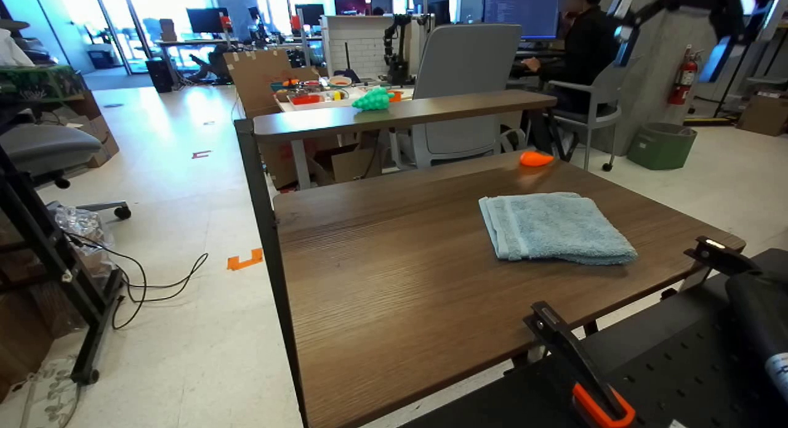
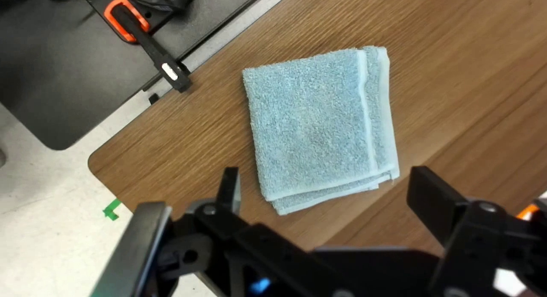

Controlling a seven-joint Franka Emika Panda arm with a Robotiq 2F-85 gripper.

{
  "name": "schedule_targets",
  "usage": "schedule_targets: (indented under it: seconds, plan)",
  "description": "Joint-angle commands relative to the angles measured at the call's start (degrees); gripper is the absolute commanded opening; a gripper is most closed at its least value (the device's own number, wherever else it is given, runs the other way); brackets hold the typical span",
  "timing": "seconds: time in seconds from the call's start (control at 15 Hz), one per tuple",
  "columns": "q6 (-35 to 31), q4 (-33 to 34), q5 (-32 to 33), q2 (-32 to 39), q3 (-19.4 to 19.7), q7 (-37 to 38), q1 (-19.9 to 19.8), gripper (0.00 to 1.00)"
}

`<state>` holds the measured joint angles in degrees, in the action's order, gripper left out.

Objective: Clean up on the table

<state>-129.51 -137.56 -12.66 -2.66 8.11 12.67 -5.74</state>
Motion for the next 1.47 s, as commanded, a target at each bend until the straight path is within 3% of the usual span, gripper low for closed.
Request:
schedule_targets:
  seconds: [0.0,0.2,0.27,0.53,0.8,1.13,1.4]
  plan:
    - [-6.9,0.1,0.6,8.5,-1.4,4.6,0.2,1.00]
    - [-8.6,0.8,4.3,12.4,-0.9,8.1,0.7,1.00]
    - [-7.8,-0.3,1.3,11.0,-1.3,5.0,0.2,1.00]
    - [-8.0,0.6,3.2,12.8,-1.1,6.8,0.4,1.00]
    - [-18.4,1.2,-1.6,17.1,-2.4,12.0,1.7,1.00]
    - [-39.3,2.4,-4.9,29.6,-4.1,16.6,5.4,1.00]
    - [-42.5,5.8,-5.9,39.9,-3.9,19.7,8.2,1.00]
